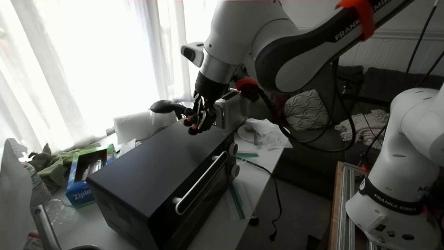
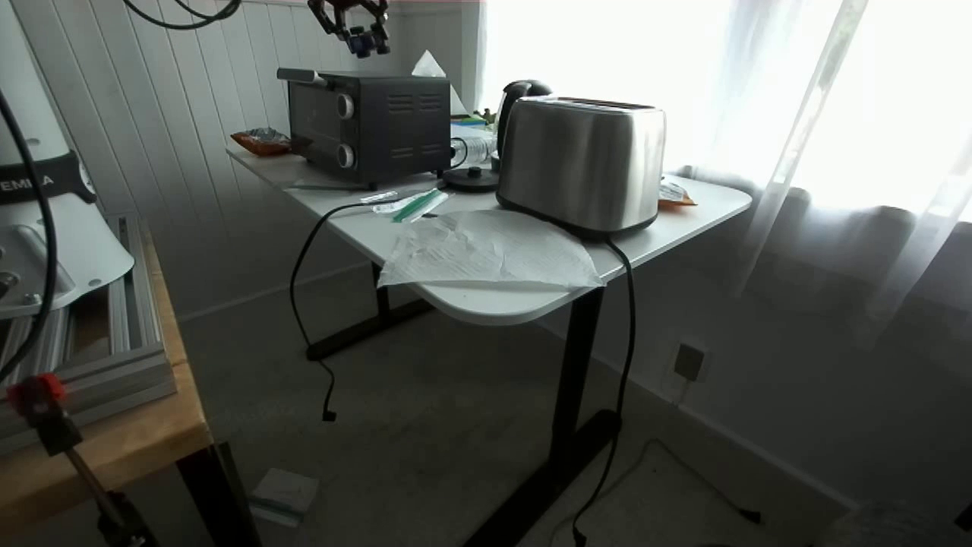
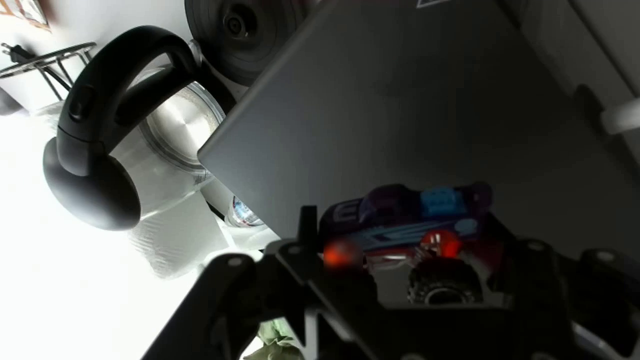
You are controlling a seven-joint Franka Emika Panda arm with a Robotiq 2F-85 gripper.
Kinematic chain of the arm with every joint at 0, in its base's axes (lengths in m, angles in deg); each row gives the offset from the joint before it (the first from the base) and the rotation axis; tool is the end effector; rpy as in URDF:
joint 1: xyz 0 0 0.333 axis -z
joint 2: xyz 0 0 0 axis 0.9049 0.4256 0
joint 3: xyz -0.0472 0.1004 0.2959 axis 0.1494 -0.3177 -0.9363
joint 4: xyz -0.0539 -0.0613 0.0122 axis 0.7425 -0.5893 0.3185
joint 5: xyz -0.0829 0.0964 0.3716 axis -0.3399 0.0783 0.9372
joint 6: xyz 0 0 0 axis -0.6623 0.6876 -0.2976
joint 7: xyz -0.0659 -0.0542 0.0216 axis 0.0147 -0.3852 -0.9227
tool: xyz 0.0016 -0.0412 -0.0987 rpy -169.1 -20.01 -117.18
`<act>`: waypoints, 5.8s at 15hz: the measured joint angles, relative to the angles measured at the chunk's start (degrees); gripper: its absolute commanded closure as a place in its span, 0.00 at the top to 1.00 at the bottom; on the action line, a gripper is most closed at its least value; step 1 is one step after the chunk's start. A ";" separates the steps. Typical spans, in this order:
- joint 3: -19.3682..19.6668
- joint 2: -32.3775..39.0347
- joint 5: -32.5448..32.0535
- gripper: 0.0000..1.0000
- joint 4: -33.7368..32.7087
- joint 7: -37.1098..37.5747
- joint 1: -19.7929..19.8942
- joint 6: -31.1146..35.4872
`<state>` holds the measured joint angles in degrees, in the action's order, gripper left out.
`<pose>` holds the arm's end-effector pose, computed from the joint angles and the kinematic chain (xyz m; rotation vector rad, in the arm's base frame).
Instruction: Pick up the toy monster truck and put it the right way up on the oven
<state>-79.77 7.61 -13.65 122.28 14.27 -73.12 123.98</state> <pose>0.4459 0.2003 0.4251 2.5828 1.1580 0.5952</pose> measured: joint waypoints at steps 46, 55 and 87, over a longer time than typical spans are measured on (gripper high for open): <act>-6.24 32.70 -39.13 0.47 -33.06 -16.43 -13.19 -59.57; -6.24 33.62 -39.71 1.00 -34.28 -17.03 -13.77 -60.72; -0.18 15.83 2.52 1.00 -35.64 7.62 -6.92 -44.12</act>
<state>-79.95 23.45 -11.14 86.65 21.89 -80.04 79.86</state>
